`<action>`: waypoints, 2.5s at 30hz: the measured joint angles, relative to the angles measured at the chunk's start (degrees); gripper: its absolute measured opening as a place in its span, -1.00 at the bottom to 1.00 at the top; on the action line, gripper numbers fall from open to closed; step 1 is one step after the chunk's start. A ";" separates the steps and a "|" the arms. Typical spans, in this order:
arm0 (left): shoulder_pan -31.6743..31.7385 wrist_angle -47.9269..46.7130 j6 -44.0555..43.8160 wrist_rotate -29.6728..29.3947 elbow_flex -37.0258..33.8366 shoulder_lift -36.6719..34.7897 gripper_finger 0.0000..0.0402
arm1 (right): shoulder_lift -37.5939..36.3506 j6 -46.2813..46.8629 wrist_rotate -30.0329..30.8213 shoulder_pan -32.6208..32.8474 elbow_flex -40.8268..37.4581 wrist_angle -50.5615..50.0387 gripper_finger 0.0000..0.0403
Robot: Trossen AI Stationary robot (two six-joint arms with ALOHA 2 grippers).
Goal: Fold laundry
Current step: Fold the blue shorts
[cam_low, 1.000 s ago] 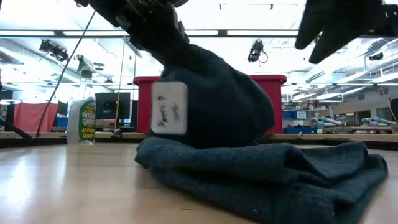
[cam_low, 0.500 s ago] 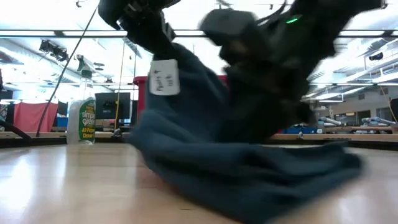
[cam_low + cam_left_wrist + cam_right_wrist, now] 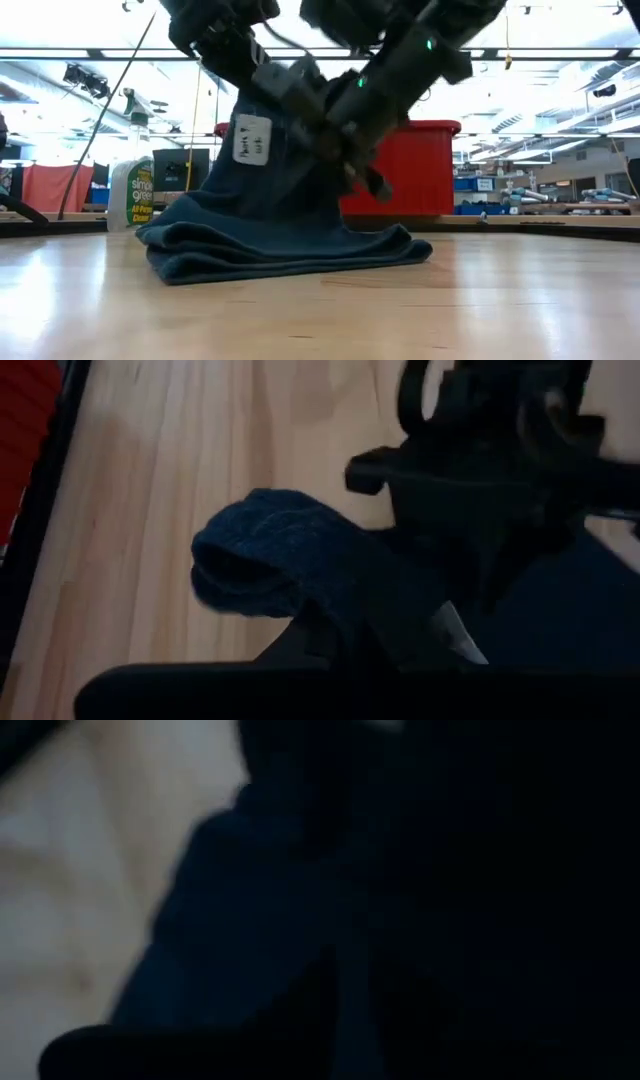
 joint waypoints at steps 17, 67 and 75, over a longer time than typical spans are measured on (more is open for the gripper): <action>-6.38 7.78 -10.35 15.65 0.02 11.47 -0.93 | -22.63 4.65 -10.66 1.91 0.07 -26.40 -0.65; -17.60 10.65 -33.39 12.93 -0.01 18.67 -0.12 | -5.92 16.74 -3.94 9.94 0.00 -12.60 -0.66; -18.27 15.62 -37.20 13.30 0.02 17.38 -0.12 | -10.46 7.85 10.34 14.97 0.04 -24.38 -0.52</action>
